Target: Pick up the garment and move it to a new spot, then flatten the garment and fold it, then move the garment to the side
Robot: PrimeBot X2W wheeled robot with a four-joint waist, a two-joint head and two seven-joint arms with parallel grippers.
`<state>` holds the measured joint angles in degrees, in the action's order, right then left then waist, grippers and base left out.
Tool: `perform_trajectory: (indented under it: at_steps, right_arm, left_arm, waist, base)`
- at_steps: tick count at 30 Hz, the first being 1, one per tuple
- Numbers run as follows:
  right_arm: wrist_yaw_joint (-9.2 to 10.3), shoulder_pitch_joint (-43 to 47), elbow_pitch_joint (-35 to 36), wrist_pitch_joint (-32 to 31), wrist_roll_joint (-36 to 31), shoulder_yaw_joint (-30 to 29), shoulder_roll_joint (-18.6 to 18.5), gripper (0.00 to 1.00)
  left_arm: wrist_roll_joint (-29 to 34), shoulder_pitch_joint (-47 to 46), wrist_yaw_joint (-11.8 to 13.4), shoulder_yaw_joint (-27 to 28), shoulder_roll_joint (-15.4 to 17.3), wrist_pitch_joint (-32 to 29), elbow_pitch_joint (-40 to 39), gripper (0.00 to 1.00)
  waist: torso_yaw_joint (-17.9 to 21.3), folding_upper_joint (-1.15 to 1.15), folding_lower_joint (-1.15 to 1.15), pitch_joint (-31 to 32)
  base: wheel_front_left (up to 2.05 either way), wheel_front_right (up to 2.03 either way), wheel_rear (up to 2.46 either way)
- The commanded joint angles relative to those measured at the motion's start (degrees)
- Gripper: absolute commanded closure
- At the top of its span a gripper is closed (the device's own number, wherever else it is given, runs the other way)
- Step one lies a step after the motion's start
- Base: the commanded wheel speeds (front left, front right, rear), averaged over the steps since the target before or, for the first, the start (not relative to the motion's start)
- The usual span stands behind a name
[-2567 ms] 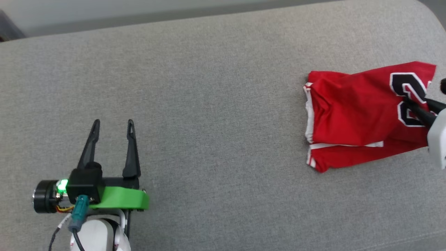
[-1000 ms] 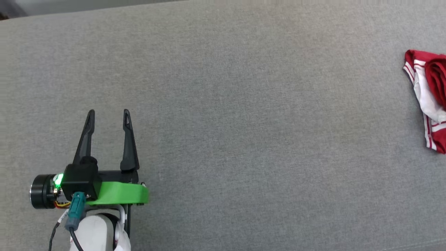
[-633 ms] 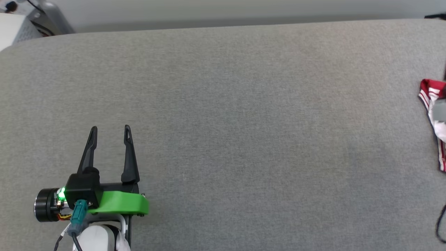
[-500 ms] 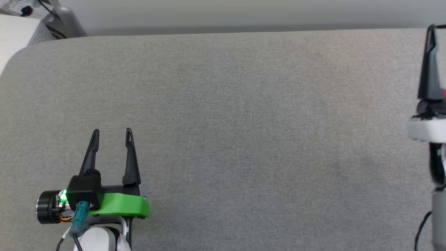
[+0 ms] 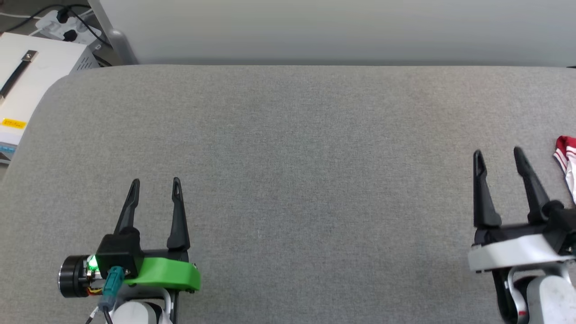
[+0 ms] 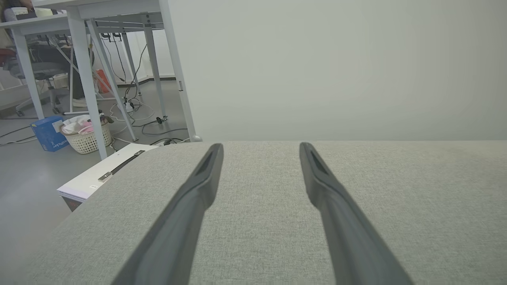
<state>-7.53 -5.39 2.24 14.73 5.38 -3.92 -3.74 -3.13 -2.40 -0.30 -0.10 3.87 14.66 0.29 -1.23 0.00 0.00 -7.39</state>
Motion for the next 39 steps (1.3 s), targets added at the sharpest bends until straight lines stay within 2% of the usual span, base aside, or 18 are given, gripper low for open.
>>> perform_trajectory:
  at_steps: [1,12,28,29,39]
  right_arm:
    - [0.04,1.53,-0.34,0.27,0.44,0.12,0.27,0.0]
    - [0.04,7.78,-2.17,0.27,1.55,1.53,0.81,0.0]
    - [0.04,9.59,-4.9,0.27,2.67,2.63,0.86,0.0]
    - [0.0,8.89,-4.81,0.0,2.47,2.53,0.82,1.0]
    - [0.0,8.69,-4.66,-0.93,2.02,2.55,0.83,1.0]
  left_arm:
    - [-0.68,0.99,-0.49,-0.14,-0.32,0.34,0.34,0.0]
    - [-1.28,3.57,-1.75,-0.32,-0.67,0.34,2.07,0.0]
    - [-1.0,4.62,-2.25,-0.11,-0.86,0.34,3.85,0.0]
    - [-0.97,3.64,-2.0,-0.16,-0.58,0.0,3.85,1.0]
    - [-0.74,3.51,-1.87,-0.17,-0.58,-0.91,3.64,1.0]
  waist:
    - [-0.16,0.0,0.0,0.76]
    - [-0.18,0.0,0.0,2.82]
    - [-0.18,0.0,0.0,4.14]
    - [-0.19,0.0,0.0,4.14]
    - [-0.1,0.0,0.0,4.34]
  base:
    - [0.0,0.0,0.0]
    - [0.0,0.0,0.0]
    - [0.0,0.0,0.0]
    - [0.0,0.0,0.0]
    - [0.0,0.0,0.0]
